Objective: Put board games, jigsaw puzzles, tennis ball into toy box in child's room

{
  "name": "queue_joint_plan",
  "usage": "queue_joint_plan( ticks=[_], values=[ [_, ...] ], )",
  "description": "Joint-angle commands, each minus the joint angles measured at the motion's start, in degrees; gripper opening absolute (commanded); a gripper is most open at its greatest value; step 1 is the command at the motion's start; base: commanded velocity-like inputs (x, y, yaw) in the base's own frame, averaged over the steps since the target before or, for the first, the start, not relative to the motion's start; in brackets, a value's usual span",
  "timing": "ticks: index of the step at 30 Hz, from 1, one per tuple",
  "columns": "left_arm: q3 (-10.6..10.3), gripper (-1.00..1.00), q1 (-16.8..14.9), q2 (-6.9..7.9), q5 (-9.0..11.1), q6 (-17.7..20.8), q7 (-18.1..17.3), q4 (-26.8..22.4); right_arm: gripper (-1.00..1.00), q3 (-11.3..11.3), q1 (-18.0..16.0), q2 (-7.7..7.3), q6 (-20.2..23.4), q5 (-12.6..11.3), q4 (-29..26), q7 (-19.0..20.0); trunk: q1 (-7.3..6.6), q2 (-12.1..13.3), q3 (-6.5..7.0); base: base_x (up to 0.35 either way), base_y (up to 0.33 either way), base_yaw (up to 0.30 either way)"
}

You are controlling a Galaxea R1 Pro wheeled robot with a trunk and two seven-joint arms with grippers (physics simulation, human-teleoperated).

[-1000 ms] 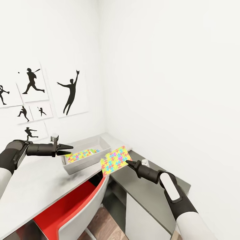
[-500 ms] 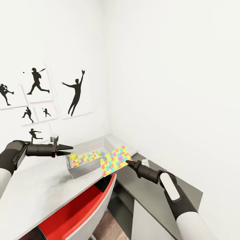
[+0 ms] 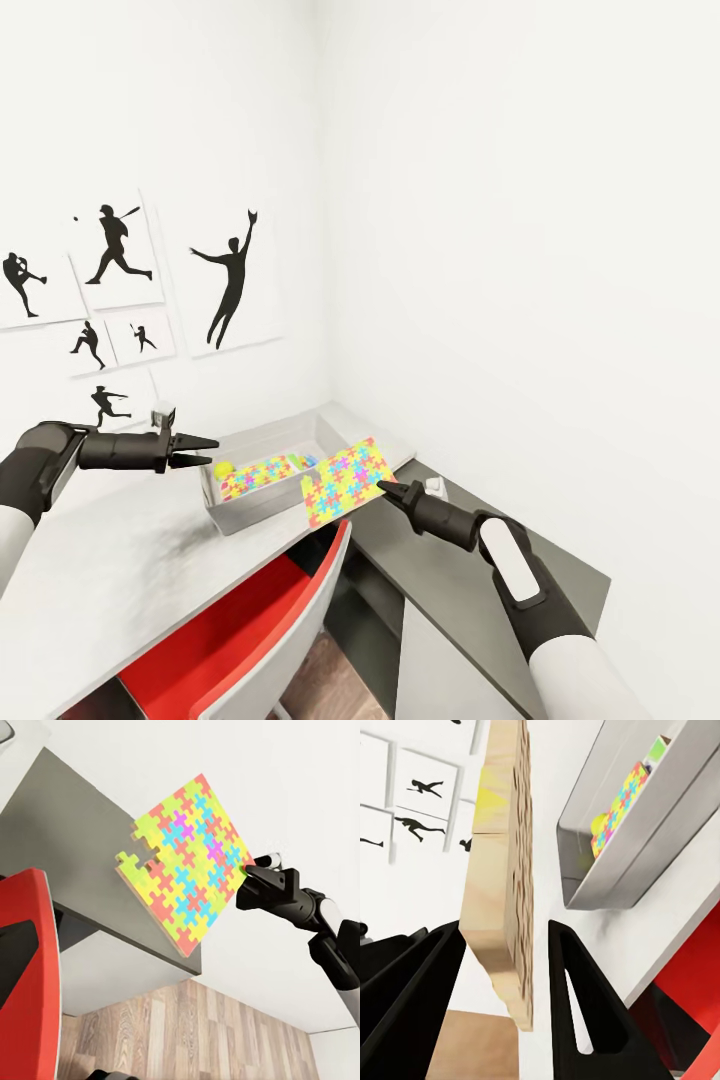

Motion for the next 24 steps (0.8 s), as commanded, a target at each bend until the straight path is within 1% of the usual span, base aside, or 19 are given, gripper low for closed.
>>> queue_joint_plan(
  ticks=[1, 10, 20, 24],
  values=[
    [-0.1, 1.00, 0.0, 0.03, -0.4, 0.6, -0.4, 0.0, -1.00, -0.1, 0.0, 0.03, 0.3, 0.1, 0.0, 0.2, 0.02, 0.0, -0.03, 0.000, 0.000, 0.000],
    [-0.1, 1.00, 0.0, 0.03, -0.4, 0.6, -0.4, 0.0, -1.00, -0.1, 0.0, 0.02, 0.3, 0.1, 0.0, 0.2, 0.02, 0.0, -0.03, 0.000, 0.000, 0.000],
    [-0.1, 1.00, 0.0, 0.03, -0.3, 0.5, -0.4, 0.0, -1.00, 0.0, 0.0, 0.10, 0.3, 0.1, -1.5, 0.1, 0.02, 0.0, -0.03, 0.001, 0.001, 0.000],
    [-0.1, 1.00, 0.1, 0.03, -0.3, 0.5, -0.4, 0.0, -1.00, -0.1, 0.0, 0.05, 0.3, 0.1, -1.6, 0.2, 0.02, 0.0, -0.01, 0.051, 0.117, 0.000]
  ],
)
